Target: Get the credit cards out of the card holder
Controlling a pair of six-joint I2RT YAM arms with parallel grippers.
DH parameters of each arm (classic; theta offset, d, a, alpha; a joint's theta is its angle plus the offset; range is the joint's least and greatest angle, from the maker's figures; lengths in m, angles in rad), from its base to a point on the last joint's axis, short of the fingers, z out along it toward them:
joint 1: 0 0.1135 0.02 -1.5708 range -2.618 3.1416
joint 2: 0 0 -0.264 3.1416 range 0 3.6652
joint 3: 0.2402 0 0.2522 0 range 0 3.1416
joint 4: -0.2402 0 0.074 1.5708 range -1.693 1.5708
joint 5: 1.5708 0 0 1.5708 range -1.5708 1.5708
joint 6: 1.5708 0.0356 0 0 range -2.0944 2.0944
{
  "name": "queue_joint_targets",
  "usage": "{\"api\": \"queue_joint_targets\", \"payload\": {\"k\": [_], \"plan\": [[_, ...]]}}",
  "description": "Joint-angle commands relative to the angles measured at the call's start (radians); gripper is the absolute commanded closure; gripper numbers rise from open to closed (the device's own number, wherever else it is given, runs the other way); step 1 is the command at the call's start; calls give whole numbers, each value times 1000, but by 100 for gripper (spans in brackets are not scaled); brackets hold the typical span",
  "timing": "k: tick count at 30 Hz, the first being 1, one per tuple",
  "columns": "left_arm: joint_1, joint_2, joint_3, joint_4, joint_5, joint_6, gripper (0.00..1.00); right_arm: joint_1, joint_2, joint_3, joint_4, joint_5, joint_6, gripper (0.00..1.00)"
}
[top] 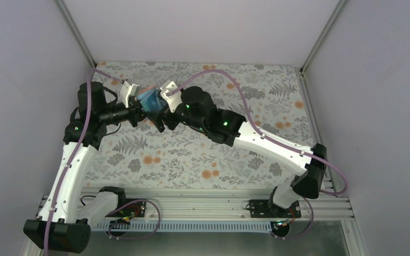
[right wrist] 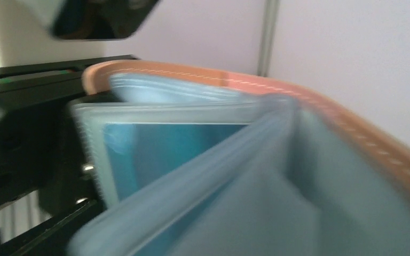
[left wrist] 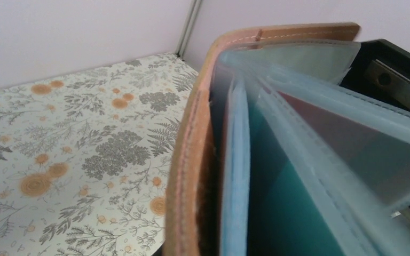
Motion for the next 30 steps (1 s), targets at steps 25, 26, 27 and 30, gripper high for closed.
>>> {"api": "queue_joint_targets", "payload": {"k": [25,26,27,30], "plan": [[-5,-16,6,27,56,10,98,-65,-115,-52,14,145,-11,33],[-5,-17,5,27,62,20,98,-75,-122,-59,14,139,-11,40],[-5,-18,4,24,65,29,97,-85,-127,-65,14,116,-14,45],[-5,-22,-2,21,72,45,98,-112,-140,-76,3,8,-25,61]]}}
